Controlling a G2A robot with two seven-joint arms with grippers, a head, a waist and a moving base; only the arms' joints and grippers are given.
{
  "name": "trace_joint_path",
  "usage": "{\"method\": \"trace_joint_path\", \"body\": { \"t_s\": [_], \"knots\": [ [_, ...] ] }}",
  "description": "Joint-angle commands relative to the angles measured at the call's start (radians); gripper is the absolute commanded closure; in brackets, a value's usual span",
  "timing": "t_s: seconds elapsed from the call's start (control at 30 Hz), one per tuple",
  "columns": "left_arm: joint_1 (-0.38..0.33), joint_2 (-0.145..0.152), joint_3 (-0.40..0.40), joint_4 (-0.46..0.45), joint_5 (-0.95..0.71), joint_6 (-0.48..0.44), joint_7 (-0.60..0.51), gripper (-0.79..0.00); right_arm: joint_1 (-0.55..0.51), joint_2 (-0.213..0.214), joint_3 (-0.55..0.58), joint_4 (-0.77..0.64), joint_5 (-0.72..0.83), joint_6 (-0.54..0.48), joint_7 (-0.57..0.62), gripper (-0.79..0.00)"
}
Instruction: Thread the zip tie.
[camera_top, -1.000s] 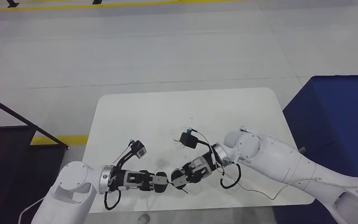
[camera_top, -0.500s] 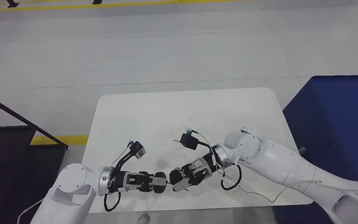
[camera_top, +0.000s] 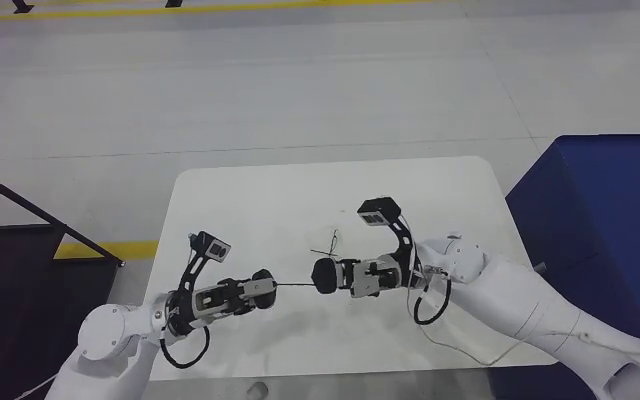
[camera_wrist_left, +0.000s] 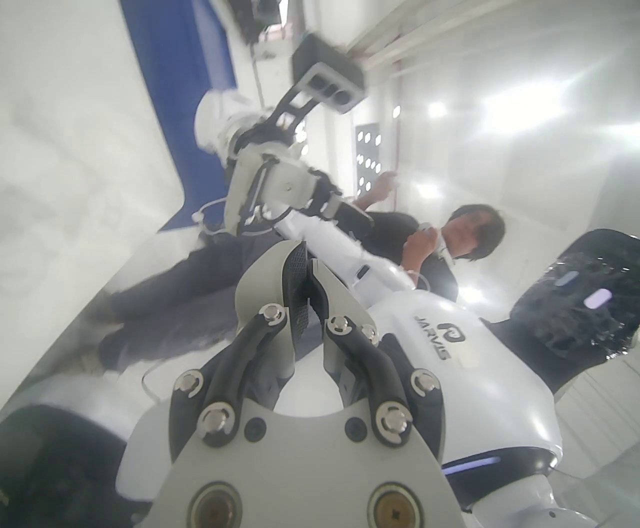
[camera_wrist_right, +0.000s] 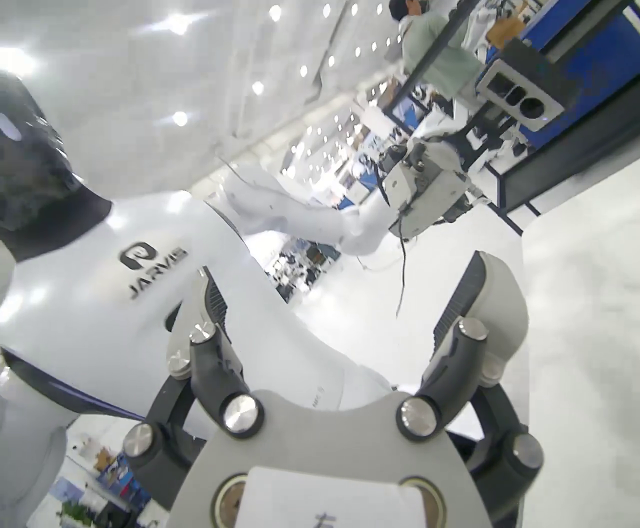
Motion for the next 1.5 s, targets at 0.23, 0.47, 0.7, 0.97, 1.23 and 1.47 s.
{"method": "trace_joint_path", "body": {
  "t_s": [0.23,0.47,0.7,0.97,1.23,1.47],
  "knots": [
    [0.02,-0.001,0.011,-0.022,0.003,-0.021,-0.005,0.0,-0.014,0.007,0.023,0.035,0.02,0.023,0.023,-0.785],
    [0.024,-0.004,0.021,-0.027,-0.026,-0.019,0.024,0.0,-0.031,0.005,0.024,0.017,-0.004,0.096,0.001,-0.785],
    [0.023,-0.016,0.113,-0.075,0.096,-0.043,0.172,0.0,-0.083,0.014,0.099,0.011,0.052,0.169,0.03,-0.785],
    [-0.023,-0.027,0.211,-0.083,0.221,0.029,0.26,0.0,-0.139,0.013,0.147,-0.042,0.032,0.225,0.087,-0.385],
    [-0.023,-0.028,0.223,-0.1,0.204,0.031,0.247,0.0,-0.17,-0.009,0.175,-0.035,0.037,0.25,0.09,-0.265],
    [-0.017,-0.027,0.211,-0.091,0.199,0.03,0.244,0.0,-0.184,-0.03,0.195,-0.028,0.016,0.268,0.103,-0.182]
  ]
}}
